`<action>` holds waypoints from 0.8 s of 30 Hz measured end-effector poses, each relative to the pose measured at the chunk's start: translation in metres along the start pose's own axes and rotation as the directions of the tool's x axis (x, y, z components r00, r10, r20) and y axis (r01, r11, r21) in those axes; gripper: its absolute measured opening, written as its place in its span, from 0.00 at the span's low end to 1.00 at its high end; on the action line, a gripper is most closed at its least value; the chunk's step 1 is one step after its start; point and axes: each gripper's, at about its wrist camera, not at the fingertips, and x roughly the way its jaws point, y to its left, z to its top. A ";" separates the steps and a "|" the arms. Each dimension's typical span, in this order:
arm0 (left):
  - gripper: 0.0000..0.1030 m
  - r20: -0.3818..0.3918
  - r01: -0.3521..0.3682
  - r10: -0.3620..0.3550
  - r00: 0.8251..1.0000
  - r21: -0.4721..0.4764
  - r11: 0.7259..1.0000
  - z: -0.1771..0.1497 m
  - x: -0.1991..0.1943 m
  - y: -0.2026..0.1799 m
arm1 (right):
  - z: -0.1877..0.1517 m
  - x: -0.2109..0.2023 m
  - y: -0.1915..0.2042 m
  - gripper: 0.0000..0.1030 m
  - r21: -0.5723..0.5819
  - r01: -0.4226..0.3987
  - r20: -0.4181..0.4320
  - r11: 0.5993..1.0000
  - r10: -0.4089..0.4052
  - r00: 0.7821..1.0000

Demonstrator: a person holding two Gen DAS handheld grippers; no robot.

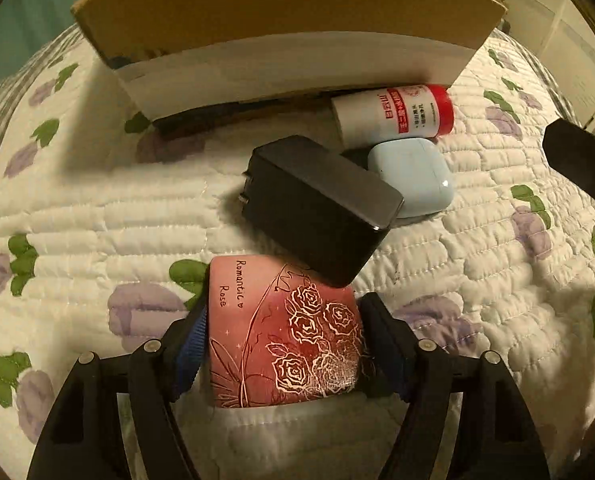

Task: Organize rigid objects
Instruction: 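Grasp the pink rose card with the left gripper while the right grasps the black charger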

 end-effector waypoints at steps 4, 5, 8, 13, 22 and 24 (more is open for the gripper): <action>0.68 0.050 0.012 -0.011 0.999 -0.011 1.000 -0.008 -0.024 0.012 | -0.002 -0.004 0.004 0.90 -0.013 -0.022 0.014 1.000 0.022 1.000; 0.68 0.086 -0.003 0.004 0.996 -0.012 1.000 -0.011 -0.034 0.017 | -0.002 -0.005 0.006 0.90 -0.021 -0.027 0.017 0.999 0.028 0.999; 0.64 0.147 -0.021 0.025 0.989 -0.028 0.999 -0.013 -0.053 0.034 | -0.003 -0.005 0.014 0.90 -0.058 -0.059 0.028 0.997 0.061 0.998; 0.64 0.203 -0.045 0.062 0.977 -0.090 0.995 -0.002 -0.066 0.072 | -0.003 0.003 0.029 0.90 -0.115 -0.144 0.004 0.983 0.146 0.989; 0.64 0.277 -0.118 0.130 0.952 -0.058 0.991 0.009 -0.075 0.077 | -0.008 0.040 0.087 0.78 -0.288 -0.274 -0.121 0.918 0.249 0.961; 0.64 0.287 -0.134 0.142 0.947 -0.049 0.990 0.010 -0.073 0.080 | -0.009 0.050 0.092 0.73 -0.287 -0.294 -0.150 0.912 0.261 0.954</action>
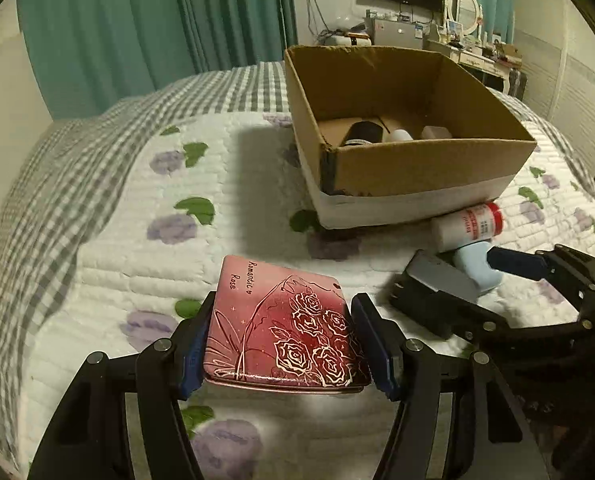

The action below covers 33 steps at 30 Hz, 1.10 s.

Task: Organize rigid objects
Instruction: 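Grasp the pink rose card with the left gripper while the right grasps the black charger, then carry the card and charger over the box and release both inside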

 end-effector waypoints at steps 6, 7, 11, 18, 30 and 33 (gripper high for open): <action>0.64 -0.002 0.020 -0.020 1.000 -0.006 1.000 -0.002 0.007 0.004 | 0.003 0.025 0.007 0.61 -0.039 -0.011 -0.057 0.999 0.009 0.998; 0.64 -0.003 0.029 -0.029 1.000 -0.011 1.000 -0.002 0.008 0.005 | 0.003 0.028 0.008 0.61 -0.041 -0.009 -0.064 0.999 0.007 0.998; 0.64 0.004 0.026 -0.026 1.000 -0.005 1.000 -0.002 0.006 0.004 | 0.001 0.044 0.005 0.52 -0.028 0.002 -0.118 1.000 -0.005 0.993; 0.64 0.024 0.033 -0.033 0.999 0.003 0.999 0.001 -0.010 -0.001 | -0.004 0.012 0.010 0.41 -0.016 0.051 -0.019 0.999 -0.051 0.999; 0.64 0.155 0.061 -0.063 0.986 0.019 0.998 0.051 -0.079 -0.003 | 0.051 -0.106 0.010 0.41 0.024 0.121 0.234 0.992 -0.123 0.964; 0.64 0.196 0.069 -0.072 0.978 0.021 0.997 0.076 -0.087 -0.006 | 0.072 -0.124 0.010 0.41 0.009 0.156 0.276 0.988 -0.152 0.949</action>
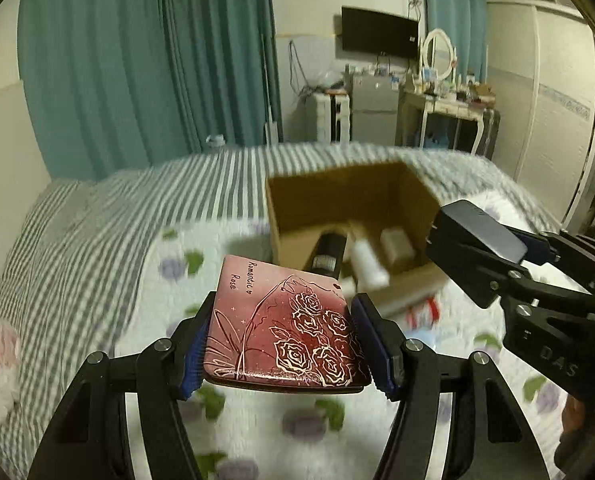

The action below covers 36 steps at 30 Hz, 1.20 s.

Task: Organize rigid objects
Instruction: 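Carry the card and charger over the box and release both inside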

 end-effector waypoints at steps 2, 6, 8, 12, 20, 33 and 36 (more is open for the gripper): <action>0.64 0.017 0.032 -0.032 0.999 -0.013 0.999 0.020 0.004 -0.002 | 0.016 -0.006 -0.009 0.41 -0.012 0.014 0.025 1.000 -0.013 1.000; 0.64 0.052 0.041 -0.041 0.998 -0.012 0.999 0.048 0.020 -0.008 | 0.048 0.000 -0.029 0.41 0.001 0.038 0.070 0.999 -0.038 0.997; 0.64 0.054 0.049 -0.049 0.997 -0.007 0.999 0.061 0.034 -0.011 | 0.062 0.010 -0.039 0.41 0.020 0.043 0.084 0.999 -0.044 0.995; 0.64 0.053 0.057 -0.057 0.997 -0.001 0.998 0.083 0.069 -0.018 | 0.081 0.035 -0.057 0.41 0.038 0.038 0.095 0.999 -0.042 0.995; 0.64 0.008 0.051 -0.052 0.999 0.041 0.998 0.087 0.133 -0.034 | 0.088 0.105 -0.072 0.41 0.030 0.030 0.054 0.999 -0.032 0.998; 0.67 -0.065 0.054 -0.049 0.997 0.072 0.996 0.059 0.161 -0.052 | 0.060 0.124 -0.084 0.59 0.068 0.027 0.069 0.997 -0.032 0.997; 0.68 -0.058 0.051 -0.047 0.997 0.058 0.997 0.067 0.141 -0.048 | 0.071 0.094 -0.088 0.70 0.085 0.049 0.100 0.995 -0.058 0.993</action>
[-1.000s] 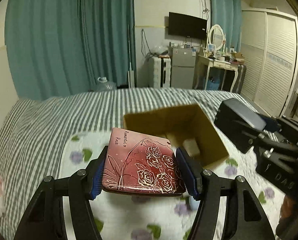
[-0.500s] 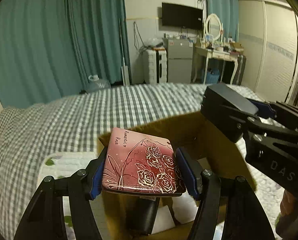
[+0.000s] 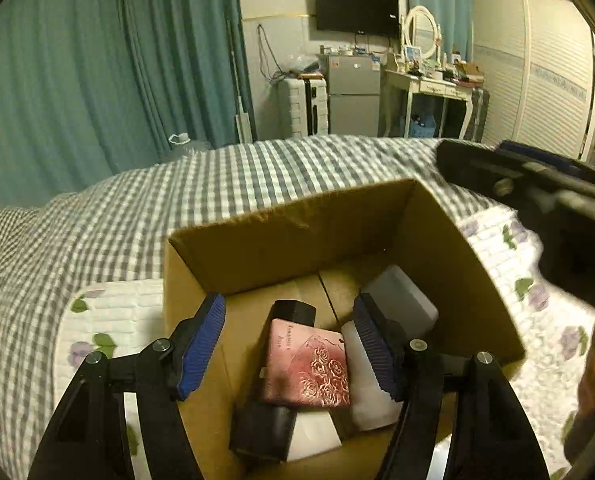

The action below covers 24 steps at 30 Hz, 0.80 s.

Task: Organize rigid objects
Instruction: 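Carry the card and charger over the box and release both inside, then grasp the blue earbud case with the right gripper while the left grasps the red-capped bottle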

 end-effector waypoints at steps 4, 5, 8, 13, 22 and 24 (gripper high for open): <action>0.68 0.032 -0.005 0.006 0.999 -0.038 0.999 0.011 -0.045 0.008 | 0.019 -0.048 0.004 0.71 -0.029 0.044 0.014 0.999 -0.044 0.999; 0.68 0.046 -0.005 0.007 0.999 -0.041 0.999 0.012 -0.060 0.009 | 0.023 -0.058 0.005 0.74 -0.036 0.052 0.017 0.998 -0.052 0.999; 0.68 0.077 -0.006 0.009 0.997 -0.031 1.000 0.018 -0.096 0.013 | 0.030 -0.102 0.015 0.78 -0.064 0.071 0.033 0.995 -0.069 0.997; 0.68 0.099 -0.008 0.011 0.995 -0.032 0.999 0.000 -0.147 0.024 | 0.017 -0.156 0.033 0.78 -0.080 0.087 0.034 0.993 -0.085 0.996; 0.69 0.024 -0.030 0.032 0.999 -0.056 0.998 -0.087 -0.152 0.050 | -0.077 -0.147 0.052 0.79 -0.008 0.044 -0.114 0.999 -0.044 0.993; 0.69 0.001 -0.050 0.050 0.999 -0.058 0.997 -0.109 -0.136 0.053 | -0.103 -0.129 0.052 0.79 0.001 0.051 -0.152 0.999 -0.050 0.987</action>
